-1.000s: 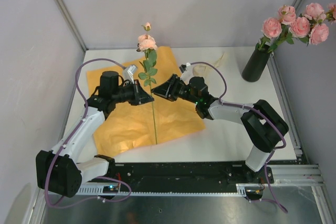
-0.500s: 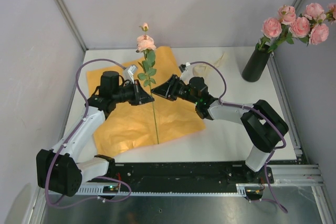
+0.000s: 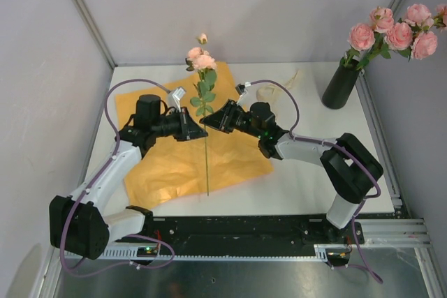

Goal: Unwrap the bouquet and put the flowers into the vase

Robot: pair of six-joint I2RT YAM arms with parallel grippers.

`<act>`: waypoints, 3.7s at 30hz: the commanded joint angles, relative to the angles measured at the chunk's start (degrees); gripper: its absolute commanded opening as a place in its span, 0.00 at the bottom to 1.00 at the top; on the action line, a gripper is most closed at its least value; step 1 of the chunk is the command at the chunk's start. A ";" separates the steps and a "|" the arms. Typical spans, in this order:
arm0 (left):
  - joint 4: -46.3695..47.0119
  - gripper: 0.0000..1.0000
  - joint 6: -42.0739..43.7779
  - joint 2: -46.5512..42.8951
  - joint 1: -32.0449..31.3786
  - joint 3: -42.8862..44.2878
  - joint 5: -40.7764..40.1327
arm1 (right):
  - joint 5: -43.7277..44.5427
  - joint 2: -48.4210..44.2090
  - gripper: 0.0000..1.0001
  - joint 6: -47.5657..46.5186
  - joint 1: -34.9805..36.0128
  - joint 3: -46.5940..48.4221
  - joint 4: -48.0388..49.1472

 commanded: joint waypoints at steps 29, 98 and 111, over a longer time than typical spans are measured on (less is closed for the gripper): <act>-0.68 1.00 3.45 -8.71 -0.40 -0.64 -7.35 | 11.45 -28.33 0.00 -65.12 -44.58 7.57 9.64; -1.54 1.00 4.36 -13.80 1.00 -0.60 -14.53 | 31.18 -44.21 0.99 -41.97 -35.52 2.14 -54.84; -1.34 1.00 5.88 -20.33 1.00 -1.63 -25.64 | 8.31 -48.22 0.99 -31.92 -26.45 -2.61 -69.08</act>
